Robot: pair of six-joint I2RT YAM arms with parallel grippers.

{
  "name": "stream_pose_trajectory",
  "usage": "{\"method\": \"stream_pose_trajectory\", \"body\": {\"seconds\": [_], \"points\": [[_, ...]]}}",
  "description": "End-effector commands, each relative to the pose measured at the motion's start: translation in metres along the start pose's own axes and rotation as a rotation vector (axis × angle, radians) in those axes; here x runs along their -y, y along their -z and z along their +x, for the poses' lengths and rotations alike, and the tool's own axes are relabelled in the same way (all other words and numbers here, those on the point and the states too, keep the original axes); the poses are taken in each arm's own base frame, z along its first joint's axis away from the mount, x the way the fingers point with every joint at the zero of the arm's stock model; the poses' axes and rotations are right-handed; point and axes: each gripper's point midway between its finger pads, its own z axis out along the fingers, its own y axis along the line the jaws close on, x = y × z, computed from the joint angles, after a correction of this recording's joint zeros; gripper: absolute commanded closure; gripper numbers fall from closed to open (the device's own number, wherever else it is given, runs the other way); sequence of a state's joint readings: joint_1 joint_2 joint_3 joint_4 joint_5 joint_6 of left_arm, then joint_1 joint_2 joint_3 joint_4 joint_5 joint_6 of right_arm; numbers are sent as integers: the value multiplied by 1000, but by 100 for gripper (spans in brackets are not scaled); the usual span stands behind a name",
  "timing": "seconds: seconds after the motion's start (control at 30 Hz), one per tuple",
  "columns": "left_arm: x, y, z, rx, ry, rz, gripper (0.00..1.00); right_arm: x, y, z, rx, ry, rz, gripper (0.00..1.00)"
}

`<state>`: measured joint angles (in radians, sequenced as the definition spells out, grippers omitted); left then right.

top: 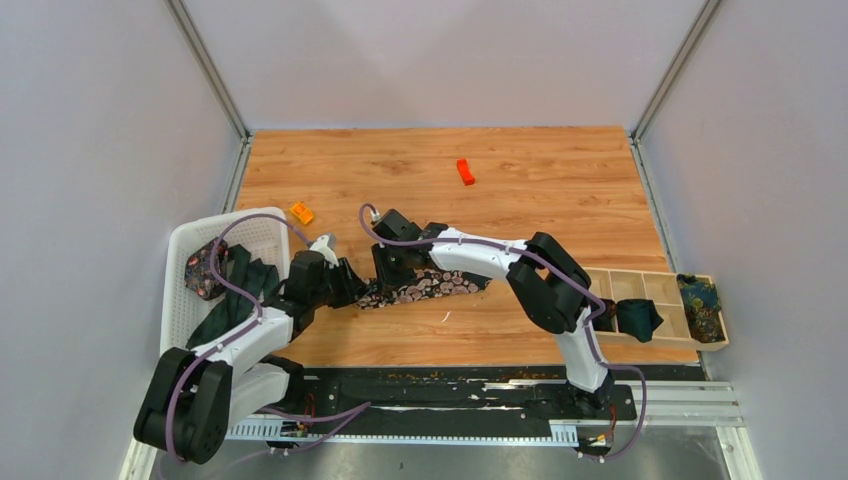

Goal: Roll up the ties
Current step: Roll the tie at the center of the board.

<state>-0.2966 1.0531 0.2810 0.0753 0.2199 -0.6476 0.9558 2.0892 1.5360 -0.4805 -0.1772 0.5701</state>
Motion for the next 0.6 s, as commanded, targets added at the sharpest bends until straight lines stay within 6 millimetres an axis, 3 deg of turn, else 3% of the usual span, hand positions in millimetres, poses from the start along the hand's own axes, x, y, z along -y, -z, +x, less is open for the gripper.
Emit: {"method": "stream_pose_trajectory", "body": {"seconds": [0.0,0.3,0.57], "points": [[1,-1,1,-8,-16,17,66,-4,9,-8,26,26,-18,79],[-3,13,-5,-17,-56,-47,73,-16,39,-26,90,42,-48,79],[-10,26,-11,-39,-105,-130,74,-18,28,-22,75,25,-74,79]]}}
